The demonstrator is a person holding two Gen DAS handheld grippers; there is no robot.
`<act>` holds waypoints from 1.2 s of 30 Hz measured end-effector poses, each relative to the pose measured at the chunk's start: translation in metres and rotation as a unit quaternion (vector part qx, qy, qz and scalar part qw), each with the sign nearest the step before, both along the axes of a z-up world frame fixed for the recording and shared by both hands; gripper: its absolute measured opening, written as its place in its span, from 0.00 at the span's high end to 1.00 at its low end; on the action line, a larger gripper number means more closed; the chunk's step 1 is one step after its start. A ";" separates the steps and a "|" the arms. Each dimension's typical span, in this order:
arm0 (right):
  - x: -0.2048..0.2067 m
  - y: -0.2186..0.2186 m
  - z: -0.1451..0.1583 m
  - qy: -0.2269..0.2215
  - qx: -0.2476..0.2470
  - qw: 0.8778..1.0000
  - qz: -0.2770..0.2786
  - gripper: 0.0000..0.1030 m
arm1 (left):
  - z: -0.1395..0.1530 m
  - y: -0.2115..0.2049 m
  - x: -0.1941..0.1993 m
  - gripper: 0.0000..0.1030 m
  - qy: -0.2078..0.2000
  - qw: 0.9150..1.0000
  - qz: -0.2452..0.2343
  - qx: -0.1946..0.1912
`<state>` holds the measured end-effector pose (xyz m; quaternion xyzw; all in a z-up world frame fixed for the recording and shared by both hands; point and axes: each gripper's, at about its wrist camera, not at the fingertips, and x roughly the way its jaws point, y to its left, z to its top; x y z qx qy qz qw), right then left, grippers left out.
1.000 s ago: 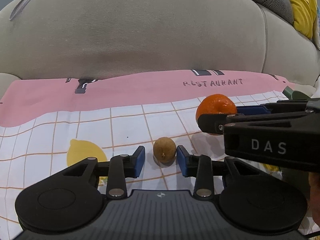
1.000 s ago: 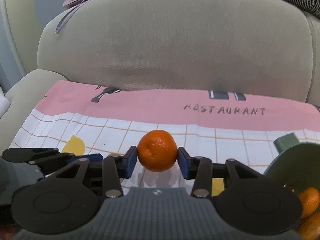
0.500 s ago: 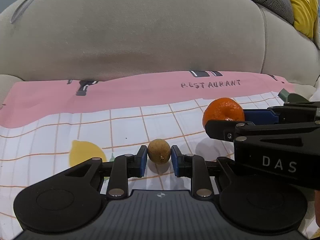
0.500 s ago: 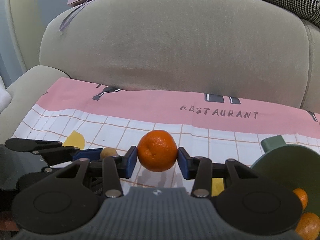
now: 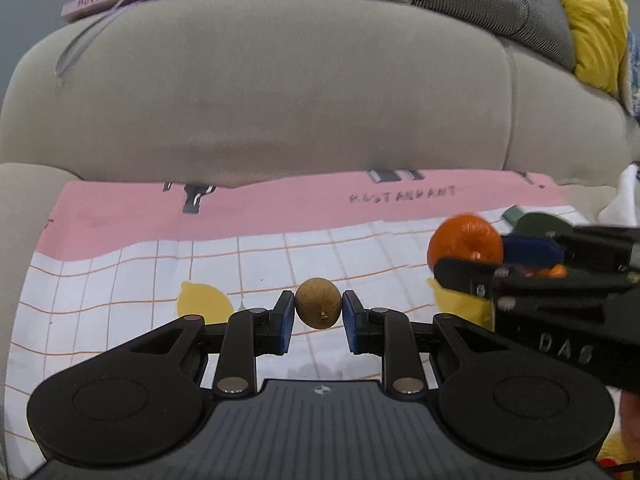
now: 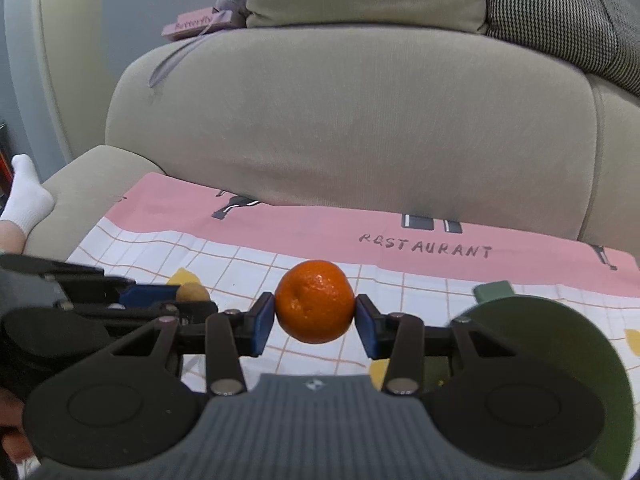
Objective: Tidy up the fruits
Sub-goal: 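Carry the kiwi and mandarin over the green colander and lower them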
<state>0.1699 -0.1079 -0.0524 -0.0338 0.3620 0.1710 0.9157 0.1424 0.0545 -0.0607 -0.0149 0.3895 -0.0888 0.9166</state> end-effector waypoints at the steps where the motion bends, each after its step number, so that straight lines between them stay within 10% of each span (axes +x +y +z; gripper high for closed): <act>1: -0.005 -0.003 0.003 -0.002 -0.001 1.000 0.001 0.60 | 0.004 -0.002 -0.003 0.73 -0.002 1.000 0.000 -0.003; 17: -0.073 -0.074 0.031 -0.028 -0.014 0.999 -0.025 0.60 | 0.052 -0.083 -0.048 0.73 -0.032 0.995 -0.090 -0.002; 36: -0.092 -0.142 0.014 -0.021 -0.056 0.996 -0.072 0.60 | 0.027 -0.164 -0.034 0.73 0.014 0.984 -0.176 0.020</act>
